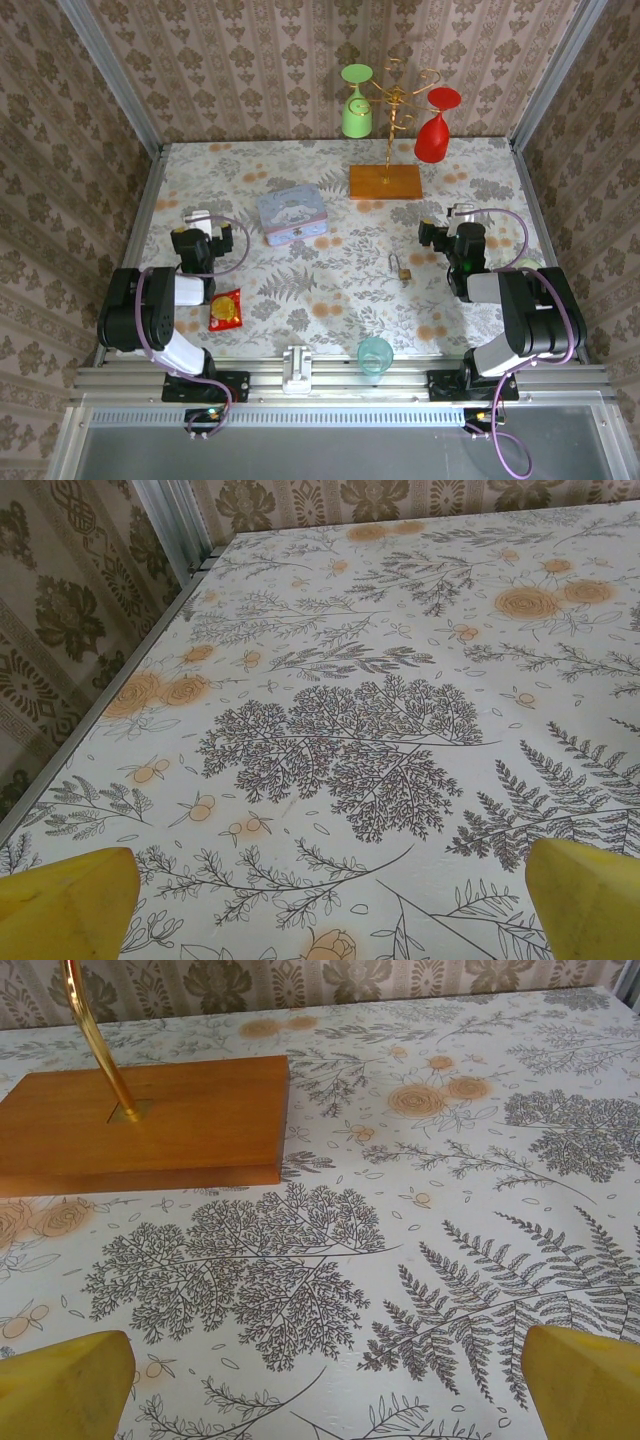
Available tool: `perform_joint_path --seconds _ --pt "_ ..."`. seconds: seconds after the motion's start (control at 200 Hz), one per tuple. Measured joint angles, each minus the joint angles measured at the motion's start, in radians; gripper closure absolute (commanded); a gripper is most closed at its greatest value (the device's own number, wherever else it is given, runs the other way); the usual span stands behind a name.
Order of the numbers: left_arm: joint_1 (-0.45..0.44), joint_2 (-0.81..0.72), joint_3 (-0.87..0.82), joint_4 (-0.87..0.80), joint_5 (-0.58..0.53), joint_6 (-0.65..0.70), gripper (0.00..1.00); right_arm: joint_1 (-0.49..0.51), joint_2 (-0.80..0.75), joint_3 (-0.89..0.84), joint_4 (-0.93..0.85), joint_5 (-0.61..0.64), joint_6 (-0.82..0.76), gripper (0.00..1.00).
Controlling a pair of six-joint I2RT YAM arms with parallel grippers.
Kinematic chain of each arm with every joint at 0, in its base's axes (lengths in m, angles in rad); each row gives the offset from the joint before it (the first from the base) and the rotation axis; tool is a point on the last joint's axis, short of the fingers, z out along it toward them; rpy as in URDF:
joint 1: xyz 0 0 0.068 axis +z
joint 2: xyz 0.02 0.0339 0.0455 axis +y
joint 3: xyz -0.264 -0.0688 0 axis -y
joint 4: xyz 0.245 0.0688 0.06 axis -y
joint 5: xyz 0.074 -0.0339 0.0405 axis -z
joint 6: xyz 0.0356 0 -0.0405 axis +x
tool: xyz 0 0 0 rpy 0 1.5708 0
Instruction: Unlock the padlock with the key
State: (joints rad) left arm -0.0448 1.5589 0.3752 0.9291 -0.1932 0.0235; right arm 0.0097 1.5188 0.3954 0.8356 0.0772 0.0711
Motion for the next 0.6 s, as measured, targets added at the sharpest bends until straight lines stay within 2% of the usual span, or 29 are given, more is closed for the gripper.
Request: perform_joint_path --seconds 0.595 --pt "-0.019 0.0 0.0 0.008 0.0 0.03 0.0 0.0 0.0 0.0 0.0 -0.004 -0.016 0.0"
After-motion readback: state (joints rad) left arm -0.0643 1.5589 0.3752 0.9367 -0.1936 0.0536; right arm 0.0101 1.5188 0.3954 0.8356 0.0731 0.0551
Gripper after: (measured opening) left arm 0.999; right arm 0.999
